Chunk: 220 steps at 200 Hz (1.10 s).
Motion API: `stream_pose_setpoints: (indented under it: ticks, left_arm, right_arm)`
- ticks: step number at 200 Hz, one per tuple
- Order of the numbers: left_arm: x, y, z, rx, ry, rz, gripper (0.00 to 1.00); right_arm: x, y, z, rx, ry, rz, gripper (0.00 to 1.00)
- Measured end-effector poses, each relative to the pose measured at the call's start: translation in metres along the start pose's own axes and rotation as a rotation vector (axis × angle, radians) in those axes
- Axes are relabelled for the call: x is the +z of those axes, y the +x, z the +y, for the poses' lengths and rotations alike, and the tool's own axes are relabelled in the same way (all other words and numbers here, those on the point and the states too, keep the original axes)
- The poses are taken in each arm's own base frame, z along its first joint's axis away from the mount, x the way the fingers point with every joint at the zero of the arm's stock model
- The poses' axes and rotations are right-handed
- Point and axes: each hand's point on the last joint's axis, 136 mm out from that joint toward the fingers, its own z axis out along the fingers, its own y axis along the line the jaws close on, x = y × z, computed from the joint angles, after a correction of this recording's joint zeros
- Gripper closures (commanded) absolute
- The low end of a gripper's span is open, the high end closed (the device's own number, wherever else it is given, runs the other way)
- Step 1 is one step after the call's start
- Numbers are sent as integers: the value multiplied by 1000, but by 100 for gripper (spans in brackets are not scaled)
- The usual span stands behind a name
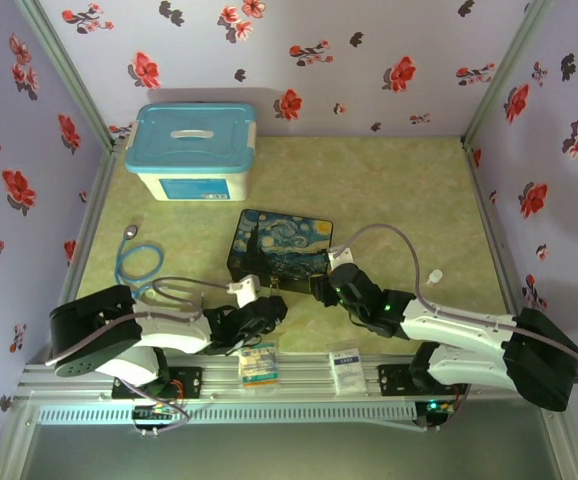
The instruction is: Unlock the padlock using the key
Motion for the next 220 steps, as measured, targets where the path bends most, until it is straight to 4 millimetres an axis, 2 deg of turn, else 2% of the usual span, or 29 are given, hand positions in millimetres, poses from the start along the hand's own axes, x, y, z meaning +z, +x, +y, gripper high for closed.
stream_pose_setpoints:
  ticks: [45, 87, 123, 146, 210, 220]
  left_arm:
    - [1, 1, 3, 111, -103, 4, 75]
    - [-10, -7, 14, 270, -253, -21, 81]
    - [-18, -11, 27, 403, -380, -24, 73]
    - [-16, -9, 37, 465, -460, -14, 63]
    - [-27, -9, 33, 552, -518, -18, 58]
    - [-29, -8, 29, 572, -520, -22, 64]
  right_arm:
    - [-1, -1, -3, -1, 17, -6, 57]
    - [-5, -2, -8, 4, 33, -17, 57]
    - [-5, -2, -8, 4, 36, -19, 57]
    - [-5, -2, -8, 6, 36, -18, 57]
    - [-4, 0, -10, 7, 39, -15, 57]
    - [-4, 1, -11, 13, 42, -14, 57]
